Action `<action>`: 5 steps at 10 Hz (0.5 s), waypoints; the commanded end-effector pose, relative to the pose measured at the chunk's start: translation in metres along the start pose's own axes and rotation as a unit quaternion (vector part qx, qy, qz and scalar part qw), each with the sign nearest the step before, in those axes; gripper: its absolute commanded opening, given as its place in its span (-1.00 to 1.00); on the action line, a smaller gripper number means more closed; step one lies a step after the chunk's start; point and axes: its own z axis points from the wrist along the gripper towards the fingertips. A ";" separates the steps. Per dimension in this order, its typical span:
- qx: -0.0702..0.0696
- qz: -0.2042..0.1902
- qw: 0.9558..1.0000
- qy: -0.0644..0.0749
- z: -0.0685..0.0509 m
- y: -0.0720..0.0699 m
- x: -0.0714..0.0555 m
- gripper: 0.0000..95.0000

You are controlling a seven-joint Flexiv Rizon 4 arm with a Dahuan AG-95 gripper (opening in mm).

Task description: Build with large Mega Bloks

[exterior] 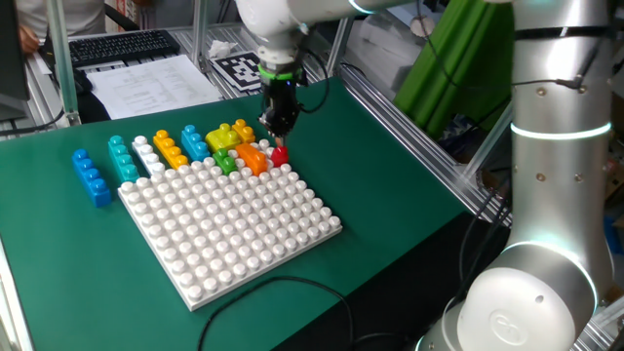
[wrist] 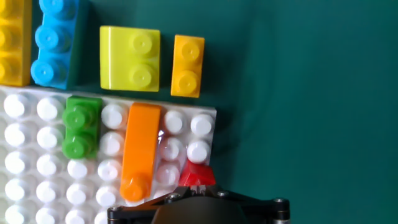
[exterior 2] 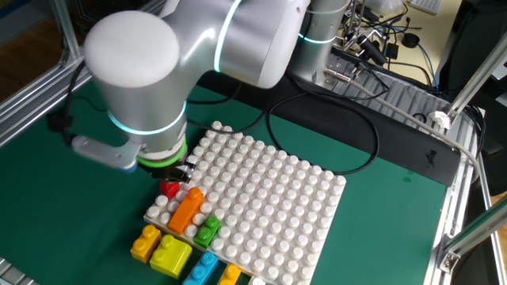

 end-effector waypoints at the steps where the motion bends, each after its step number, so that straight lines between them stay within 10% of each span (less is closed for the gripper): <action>1: -0.002 0.001 1.000 0.004 0.004 0.001 -0.006 -1.00; 5: -0.002 0.001 1.000 0.005 0.004 0.002 -0.007 -1.00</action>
